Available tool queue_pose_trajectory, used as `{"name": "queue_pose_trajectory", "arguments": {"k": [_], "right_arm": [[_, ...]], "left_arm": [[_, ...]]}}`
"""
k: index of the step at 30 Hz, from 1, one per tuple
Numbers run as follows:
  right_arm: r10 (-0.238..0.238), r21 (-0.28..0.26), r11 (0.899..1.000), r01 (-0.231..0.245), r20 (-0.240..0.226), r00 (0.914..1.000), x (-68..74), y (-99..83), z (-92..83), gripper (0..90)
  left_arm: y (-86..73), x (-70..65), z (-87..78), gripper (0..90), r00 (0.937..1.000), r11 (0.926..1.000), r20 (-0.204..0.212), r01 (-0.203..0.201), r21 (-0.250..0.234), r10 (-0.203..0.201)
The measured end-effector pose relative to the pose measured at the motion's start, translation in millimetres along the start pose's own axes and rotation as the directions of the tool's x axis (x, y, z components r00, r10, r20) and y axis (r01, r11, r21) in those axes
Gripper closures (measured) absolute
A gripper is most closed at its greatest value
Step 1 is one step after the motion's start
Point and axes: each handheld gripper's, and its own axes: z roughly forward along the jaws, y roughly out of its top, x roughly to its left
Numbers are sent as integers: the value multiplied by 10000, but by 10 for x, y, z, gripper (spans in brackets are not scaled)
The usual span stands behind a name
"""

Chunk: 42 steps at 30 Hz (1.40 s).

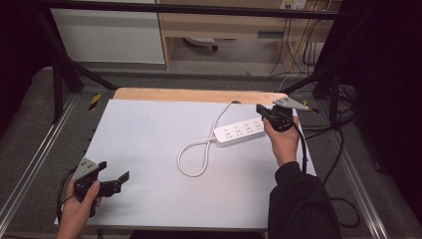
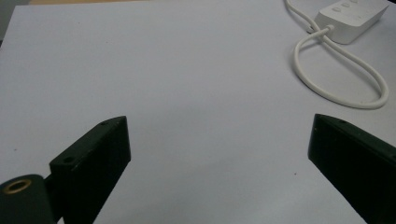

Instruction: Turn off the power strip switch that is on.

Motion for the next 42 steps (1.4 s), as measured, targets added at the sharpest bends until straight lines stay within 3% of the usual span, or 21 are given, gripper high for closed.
{"name": "queue_pose_trajectory", "arguments": {"k": [11, 26, 42], "right_arm": [[135, 269, 9995, -140, 185, 9997, -41, -43, 140, 900], [366, 878, 9955, -369, 47, 9993, -57, -116, 275, 900], [298, 1438, 9892, -290, -38, 9995, 42, -189, 401, 900]], "left_arm": [[0, 4, -2, 55, 10000, 10000, 4, 8, -1, -8], [1, 0, -1, 56, 10000, 10000, 15, 6, -1, -6], [2, -1, -2, 56, 10000, 10000, -9, -15, -2, 15]]}}
